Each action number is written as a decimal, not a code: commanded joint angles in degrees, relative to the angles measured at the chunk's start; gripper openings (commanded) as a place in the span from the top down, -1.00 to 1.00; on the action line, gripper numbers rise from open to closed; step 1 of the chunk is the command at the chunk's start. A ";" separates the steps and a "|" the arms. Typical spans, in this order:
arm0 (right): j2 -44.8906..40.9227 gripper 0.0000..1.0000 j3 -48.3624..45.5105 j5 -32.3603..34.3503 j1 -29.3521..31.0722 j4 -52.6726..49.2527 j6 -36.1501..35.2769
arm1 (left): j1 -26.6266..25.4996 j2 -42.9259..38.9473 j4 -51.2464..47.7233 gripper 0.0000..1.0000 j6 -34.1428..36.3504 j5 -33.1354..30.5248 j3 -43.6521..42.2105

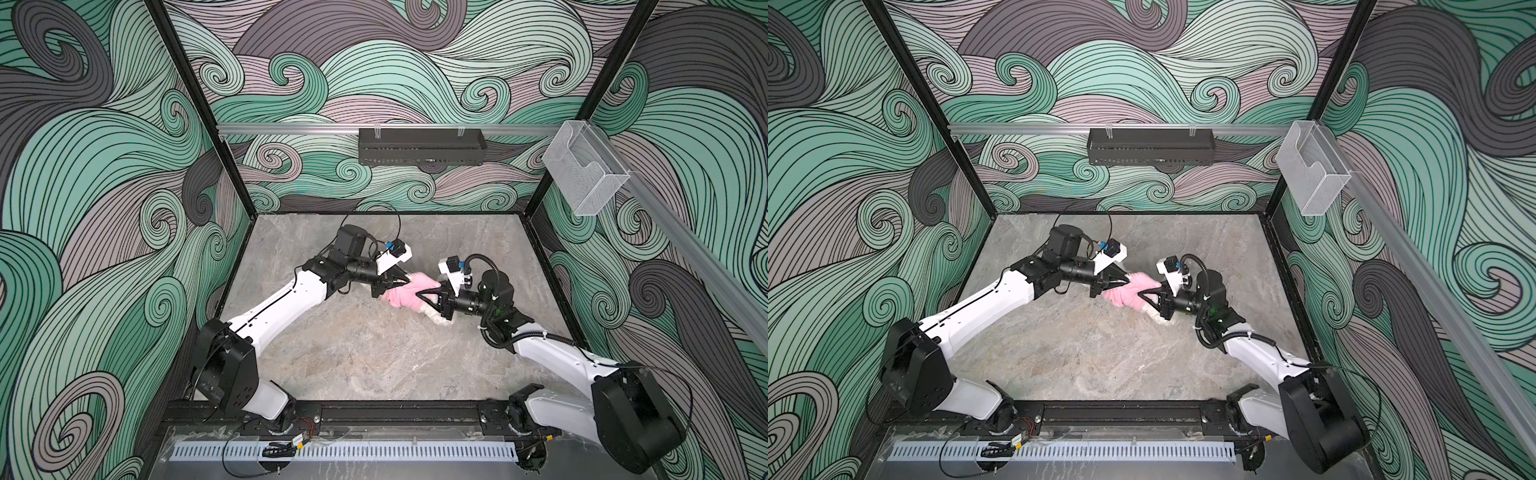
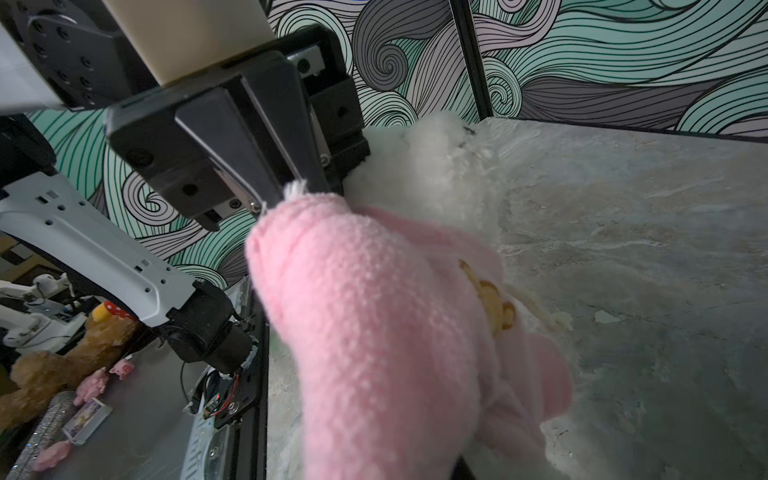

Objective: Dress the teddy bear

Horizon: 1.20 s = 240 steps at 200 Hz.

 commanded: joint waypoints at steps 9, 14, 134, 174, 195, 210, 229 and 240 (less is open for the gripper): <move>2.09 1.00 4.92 2.12 -5.88 5.00 10.24 | 4.41 -4.31 -2.14 1.00 -7.28 -0.72 -5.34; 2.96 1.00 5.37 1.91 -6.30 4.64 12.00 | 4.43 -4.75 -1.20 1.00 -7.91 -0.19 -6.06; 16.74 1.00 14.69 -1.41 -7.99 -6.31 26.76 | -3.65 -9.97 -11.03 1.00 11.32 11.84 -8.78; 21.15 1.00 18.44 -2.35 -7.92 -9.08 26.24 | -7.45 -7.52 -19.91 1.00 18.12 9.61 -5.21; 22.37 1.00 20.40 -2.60 -7.92 -11.64 24.84 | -9.90 -5.37 -25.74 1.00 22.24 7.78 -2.63; 23.27 1.00 21.80 -3.04 -7.74 -14.16 22.90 | -11.37 -4.47 -27.56 1.00 23.72 6.43 -1.61; 23.07 1.00 23.30 -2.53 -7.39 -20.47 16.85 | -10.70 -5.47 -27.57 1.00 22.11 1.30 -0.82; 21.50 1.00 22.26 -2.47 -7.31 -20.60 13.99 | -9.22 -7.53 -24.02 1.00 18.05 -3.77 -1.73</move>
